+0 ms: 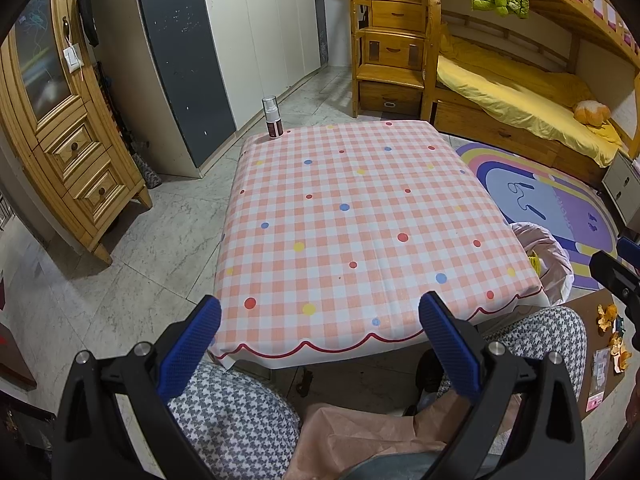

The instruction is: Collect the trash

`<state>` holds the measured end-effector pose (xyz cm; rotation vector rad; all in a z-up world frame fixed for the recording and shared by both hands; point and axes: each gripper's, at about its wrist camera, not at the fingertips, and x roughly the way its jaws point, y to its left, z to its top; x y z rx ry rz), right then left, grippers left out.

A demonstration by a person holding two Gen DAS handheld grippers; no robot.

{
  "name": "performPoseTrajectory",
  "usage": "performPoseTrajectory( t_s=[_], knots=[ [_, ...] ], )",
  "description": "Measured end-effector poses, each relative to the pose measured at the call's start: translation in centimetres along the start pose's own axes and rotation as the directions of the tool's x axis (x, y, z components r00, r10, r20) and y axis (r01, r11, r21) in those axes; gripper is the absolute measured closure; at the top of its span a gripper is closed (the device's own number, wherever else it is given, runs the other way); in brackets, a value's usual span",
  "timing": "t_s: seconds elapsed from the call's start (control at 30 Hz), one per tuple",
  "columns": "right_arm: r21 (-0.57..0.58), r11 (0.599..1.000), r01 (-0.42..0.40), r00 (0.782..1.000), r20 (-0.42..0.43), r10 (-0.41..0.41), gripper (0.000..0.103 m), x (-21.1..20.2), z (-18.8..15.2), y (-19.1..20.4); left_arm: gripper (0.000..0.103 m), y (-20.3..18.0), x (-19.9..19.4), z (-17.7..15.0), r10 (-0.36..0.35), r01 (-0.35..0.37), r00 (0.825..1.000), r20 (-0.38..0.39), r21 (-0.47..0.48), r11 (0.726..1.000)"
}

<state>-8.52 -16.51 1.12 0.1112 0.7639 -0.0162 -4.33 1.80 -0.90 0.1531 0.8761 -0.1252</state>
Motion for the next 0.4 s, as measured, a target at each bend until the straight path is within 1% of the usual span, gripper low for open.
performPoseTrajectory(
  t_s=[0.13,0.27,0.37,0.4],
  knots=[
    [0.010,1.000,0.000,1.000,0.003,0.000,0.010,0.0,0.0,-0.2,0.007,-0.2,-0.2,-0.1,0.011,-0.011,1.000,0.022,0.008,1.000],
    [0.049,0.999,0.021,0.999,0.029,-0.022,0.010,-0.5,0.0,-1.7,0.007,-0.1,0.1,-0.1,0.002,-0.002,1.000,0.006,-0.003,1.000],
    [0.073,0.993,0.091,0.994,0.052,-0.095,0.010,-1.2,0.0,-4.3,0.007,0.1,0.6,0.1,0.000,0.000,1.000,-0.001,-0.023,1.000],
    [0.092,0.987,0.129,0.989,0.063,-0.135,0.010,-1.5,-0.3,-5.9,0.007,0.2,0.8,0.2,0.001,-0.001,1.000,0.001,-0.026,1.000]
  ],
)
